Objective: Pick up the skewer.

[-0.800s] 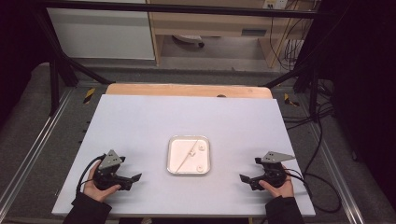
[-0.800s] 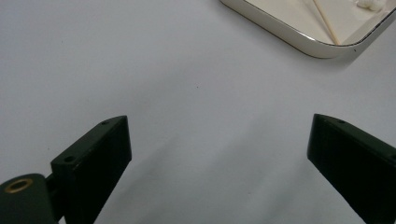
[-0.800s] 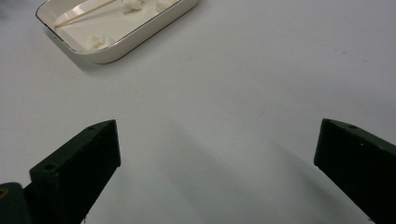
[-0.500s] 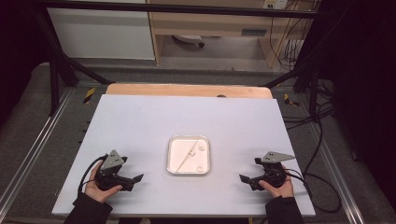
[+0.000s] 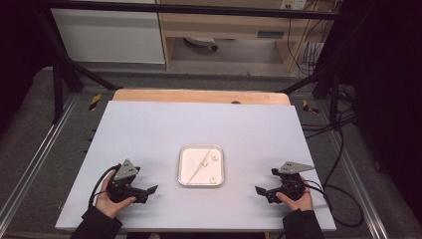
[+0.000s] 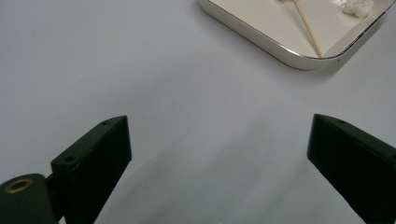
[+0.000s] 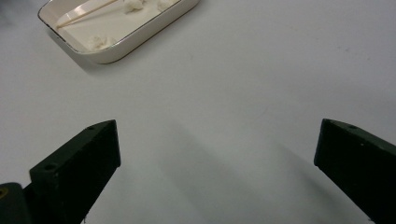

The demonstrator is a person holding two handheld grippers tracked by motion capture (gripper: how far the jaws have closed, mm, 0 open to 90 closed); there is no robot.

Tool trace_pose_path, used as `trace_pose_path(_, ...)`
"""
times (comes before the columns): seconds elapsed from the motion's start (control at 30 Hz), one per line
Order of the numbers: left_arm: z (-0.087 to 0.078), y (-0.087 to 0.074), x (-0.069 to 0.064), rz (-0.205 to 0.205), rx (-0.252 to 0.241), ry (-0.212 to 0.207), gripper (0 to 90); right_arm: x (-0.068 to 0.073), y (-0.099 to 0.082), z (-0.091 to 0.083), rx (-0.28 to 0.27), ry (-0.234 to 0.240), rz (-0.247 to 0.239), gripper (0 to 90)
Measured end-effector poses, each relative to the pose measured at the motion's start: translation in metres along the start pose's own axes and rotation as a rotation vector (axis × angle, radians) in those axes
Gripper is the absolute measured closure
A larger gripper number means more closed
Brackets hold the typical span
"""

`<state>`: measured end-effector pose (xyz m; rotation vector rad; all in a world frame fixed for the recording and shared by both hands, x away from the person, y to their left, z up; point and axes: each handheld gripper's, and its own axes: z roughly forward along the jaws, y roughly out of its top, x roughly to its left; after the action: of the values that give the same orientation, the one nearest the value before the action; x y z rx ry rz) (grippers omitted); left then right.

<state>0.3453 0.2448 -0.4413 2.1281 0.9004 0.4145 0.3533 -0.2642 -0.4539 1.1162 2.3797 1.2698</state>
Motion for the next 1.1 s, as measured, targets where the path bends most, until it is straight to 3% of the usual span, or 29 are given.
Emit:
trace_pose_path(0.77, 0.015, 0.041, -0.027, -0.002, 0.014, 0.020, 6.5, 0.001, 0.000, 0.001, 0.003, 0.000, 0.002, 0.9)
trace_pose_path(1.1, 0.033, 0.067, -0.046, 0.025, 0.026, 0.023, 9.2, 0.001, -0.001, 0.001, 0.007, -0.001, 0.000, 0.9)
